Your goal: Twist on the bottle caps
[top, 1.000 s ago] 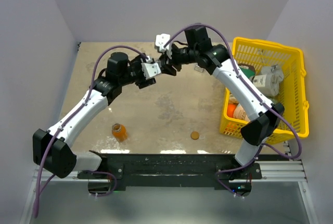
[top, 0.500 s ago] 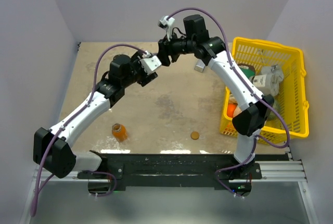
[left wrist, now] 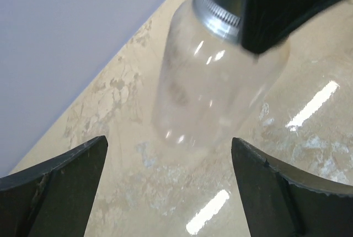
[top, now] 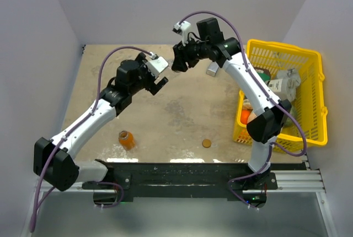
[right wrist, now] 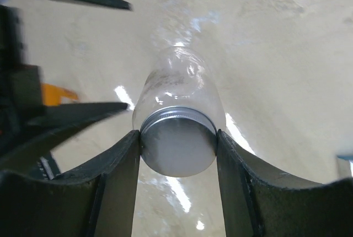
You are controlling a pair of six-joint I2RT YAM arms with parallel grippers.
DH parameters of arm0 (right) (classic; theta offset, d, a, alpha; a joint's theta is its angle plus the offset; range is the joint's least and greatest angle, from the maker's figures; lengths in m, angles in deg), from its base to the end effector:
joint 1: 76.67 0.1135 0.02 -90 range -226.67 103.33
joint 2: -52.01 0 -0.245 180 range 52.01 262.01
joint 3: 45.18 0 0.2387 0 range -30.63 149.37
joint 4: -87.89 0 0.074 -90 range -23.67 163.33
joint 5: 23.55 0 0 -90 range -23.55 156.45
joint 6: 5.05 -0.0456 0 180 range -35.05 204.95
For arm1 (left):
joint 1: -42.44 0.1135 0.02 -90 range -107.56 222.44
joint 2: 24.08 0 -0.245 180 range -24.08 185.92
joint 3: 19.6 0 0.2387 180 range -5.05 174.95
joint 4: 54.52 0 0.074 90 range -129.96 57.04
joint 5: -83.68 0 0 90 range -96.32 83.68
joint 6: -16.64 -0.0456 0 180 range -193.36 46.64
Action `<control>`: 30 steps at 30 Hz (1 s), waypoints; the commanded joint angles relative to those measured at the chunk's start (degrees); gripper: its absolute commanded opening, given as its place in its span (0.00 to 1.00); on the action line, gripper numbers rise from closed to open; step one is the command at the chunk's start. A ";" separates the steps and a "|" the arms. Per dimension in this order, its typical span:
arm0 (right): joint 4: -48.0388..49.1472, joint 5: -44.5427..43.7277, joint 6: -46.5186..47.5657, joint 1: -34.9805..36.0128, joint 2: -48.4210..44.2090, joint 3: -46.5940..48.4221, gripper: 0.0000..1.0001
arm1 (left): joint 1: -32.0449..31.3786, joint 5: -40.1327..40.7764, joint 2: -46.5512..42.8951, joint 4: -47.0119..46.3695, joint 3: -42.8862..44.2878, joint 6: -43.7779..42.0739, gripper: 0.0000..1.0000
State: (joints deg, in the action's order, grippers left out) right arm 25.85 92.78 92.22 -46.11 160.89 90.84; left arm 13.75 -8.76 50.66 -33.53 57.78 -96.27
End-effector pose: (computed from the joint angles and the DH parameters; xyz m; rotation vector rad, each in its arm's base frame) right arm 0.3392 0.2238 0.3885 -0.9599 1.9793 0.7302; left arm 0.2688 -0.1493 0.3232 0.8496 1.6907 -0.1091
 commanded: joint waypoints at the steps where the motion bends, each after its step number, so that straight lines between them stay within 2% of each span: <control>1: -4.28 -8.65 9.76 -2.09 -0.42 -0.26 0.00 | 0.83 0.51 -7.05 2.44 -3.40 1.47 1.00; 5: -2.53 -10.68 11.89 -2.70 -0.07 -3.25 0.00 | 1.26 -4.40 -9.61 5.77 -5.96 1.30 0.99; 13: -8.41 -17.62 17.69 -2.53 6.69 -1.06 0.00 | 3.55 -4.24 -11.37 5.26 -7.28 3.05 1.00; 25: -9.73 -21.32 16.99 -2.53 13.72 2.36 0.00 | 4.52 -5.12 -11.37 4.46 -7.54 3.67 0.99; 29: -9.73 -22.02 16.38 -2.18 14.26 2.54 0.34 | 4.61 -5.30 -11.37 4.37 -7.54 3.93 1.00; 30: -9.73 -21.67 16.38 -2.18 14.25 2.63 0.38 | 4.69 -5.21 -11.28 4.37 -7.54 3.93 1.00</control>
State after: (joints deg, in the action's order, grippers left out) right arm 16.73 72.32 108.92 -48.77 175.16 90.78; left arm 17.80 -12.96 40.41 -27.08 50.44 -93.78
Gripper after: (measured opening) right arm 0.537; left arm 0.994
